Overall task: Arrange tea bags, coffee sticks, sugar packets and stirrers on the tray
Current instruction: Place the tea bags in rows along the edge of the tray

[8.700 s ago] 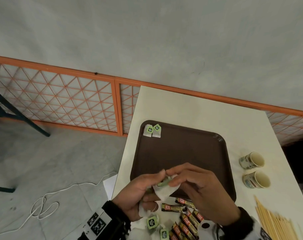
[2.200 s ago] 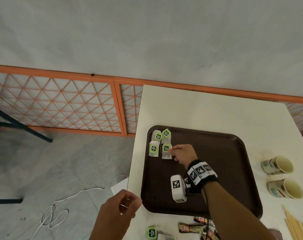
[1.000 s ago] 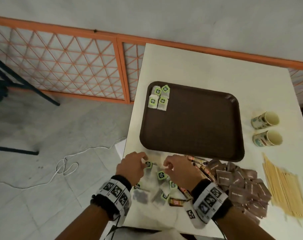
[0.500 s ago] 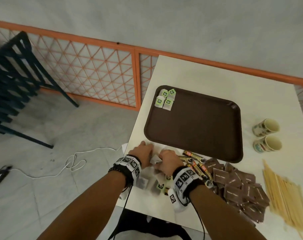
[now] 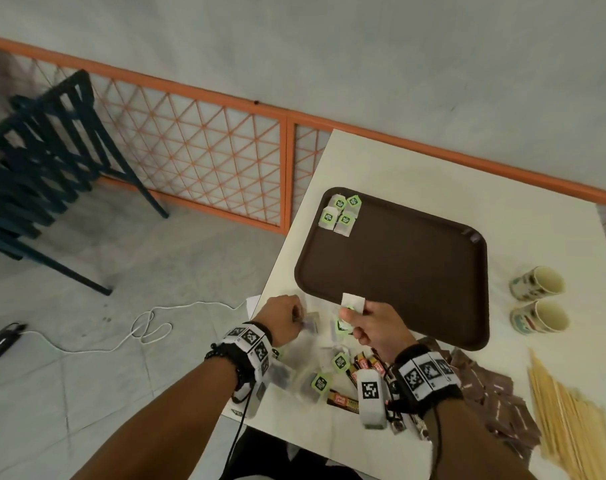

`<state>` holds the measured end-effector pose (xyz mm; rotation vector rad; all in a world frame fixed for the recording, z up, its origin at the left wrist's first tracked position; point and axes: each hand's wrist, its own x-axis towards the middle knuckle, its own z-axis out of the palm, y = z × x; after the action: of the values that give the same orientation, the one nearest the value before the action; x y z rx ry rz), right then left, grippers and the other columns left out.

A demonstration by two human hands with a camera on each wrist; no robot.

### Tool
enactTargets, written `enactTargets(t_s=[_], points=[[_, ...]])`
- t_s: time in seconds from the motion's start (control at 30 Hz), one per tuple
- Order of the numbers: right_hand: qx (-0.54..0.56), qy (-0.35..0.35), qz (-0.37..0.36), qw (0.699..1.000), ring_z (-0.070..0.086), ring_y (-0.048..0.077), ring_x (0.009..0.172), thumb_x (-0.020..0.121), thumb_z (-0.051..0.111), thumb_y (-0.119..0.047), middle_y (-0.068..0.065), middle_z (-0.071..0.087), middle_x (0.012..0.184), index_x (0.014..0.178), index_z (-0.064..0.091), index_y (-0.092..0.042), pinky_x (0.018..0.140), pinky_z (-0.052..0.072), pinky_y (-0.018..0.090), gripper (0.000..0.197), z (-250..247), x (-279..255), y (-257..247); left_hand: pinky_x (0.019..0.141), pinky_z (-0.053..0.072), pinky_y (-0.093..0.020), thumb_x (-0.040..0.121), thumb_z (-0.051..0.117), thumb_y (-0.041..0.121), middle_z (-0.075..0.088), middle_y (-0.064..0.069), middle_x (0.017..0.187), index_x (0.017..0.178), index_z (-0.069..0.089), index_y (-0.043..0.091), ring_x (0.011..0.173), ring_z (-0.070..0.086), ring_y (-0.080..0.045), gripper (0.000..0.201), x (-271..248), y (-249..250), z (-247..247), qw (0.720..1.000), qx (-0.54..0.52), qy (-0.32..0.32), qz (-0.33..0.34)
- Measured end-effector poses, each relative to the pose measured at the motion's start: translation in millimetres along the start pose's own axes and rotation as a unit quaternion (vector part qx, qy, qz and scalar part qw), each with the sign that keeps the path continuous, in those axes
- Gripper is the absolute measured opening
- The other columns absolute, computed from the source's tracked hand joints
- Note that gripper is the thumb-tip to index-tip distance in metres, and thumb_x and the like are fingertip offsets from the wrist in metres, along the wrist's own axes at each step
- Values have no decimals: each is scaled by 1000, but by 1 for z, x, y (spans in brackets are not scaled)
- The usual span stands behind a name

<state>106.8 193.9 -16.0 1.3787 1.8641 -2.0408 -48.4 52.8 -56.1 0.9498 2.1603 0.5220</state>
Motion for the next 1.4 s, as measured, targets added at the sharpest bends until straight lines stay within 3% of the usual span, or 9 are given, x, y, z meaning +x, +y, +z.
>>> enactTargets(t_s=[0.1,0.23,0.4,0.57,0.67,0.77,0.93,1.13,1.4], points=[[61,-29,12,998,44,7,54,92,67,-19,-1,53,65,101,67,0,52,35,21,21,-7,-14,-15,70,58,-35,79,69,12,68,-5,82,82,59,14,81,70,-29,10,-2,1,-7,986,-162,-28,-44],[151,-103,6,983,41,8,55,83,72,-23,1,50,72,110,62,-1,51,33,20,36,-12,-28,-38,66,57,-35,82,63,-9,66,-11,80,78,47,9,75,71,-29,25,-11,11,-15,906,-409,-70,-78],[227,-175,1,958,43,4,44,78,70,-19,2,52,69,101,59,-3,39,37,11,29,-1,-34,-62,67,59,-37,87,51,-14,70,-14,83,93,48,9,79,72,-34,23,-18,31,-14,841,-517,-158,-36],[236,-144,8,961,43,6,44,82,70,-18,8,49,66,109,62,3,41,45,16,35,6,-23,-64,78,60,-43,77,44,-11,70,-17,104,113,66,18,96,70,-36,51,-18,47,-18,739,-638,-218,-16],[160,-116,-16,980,40,11,52,79,82,-29,10,50,71,111,66,0,46,35,21,47,5,-18,-63,81,59,-40,68,37,-16,66,-24,104,117,62,3,99,67,-35,58,-15,50,-19,682,-698,-213,-40],[110,-82,-39,990,43,11,54,83,77,-28,10,56,75,105,67,-3,48,35,23,34,6,-15,-67,88,56,-41,67,43,0,62,-27,103,121,58,-8,96,63,-35,57,-11,52,-24,634,-742,-214,-44],[57,-27,-82,995,54,13,56,99,56,-27,8,65,73,101,67,-2,52,42,24,28,14,-14,-80,77,55,-33,100,44,47,64,-22,95,115,61,-11,80,62,-26,61,-2,56,-30,665,-728,-156,-65],[155,30,-74,985,58,12,63,99,54,-27,7,70,77,98,71,-6,61,48,26,27,11,-10,-85,59,55,-32,79,67,4,68,-21,92,86,73,1,71,66,-23,10,7,51,-47,708,-698,-109,-25],[204,48,-82,974,59,19,65,99,53,-29,14,70,85,97,72,-10,59,47,28,27,10,-9,-93,58,55,-34,75,67,-13,68,-23,86,79,71,-2,66,65,-29,12,16,46,-59,738,-663,-125,-34]])
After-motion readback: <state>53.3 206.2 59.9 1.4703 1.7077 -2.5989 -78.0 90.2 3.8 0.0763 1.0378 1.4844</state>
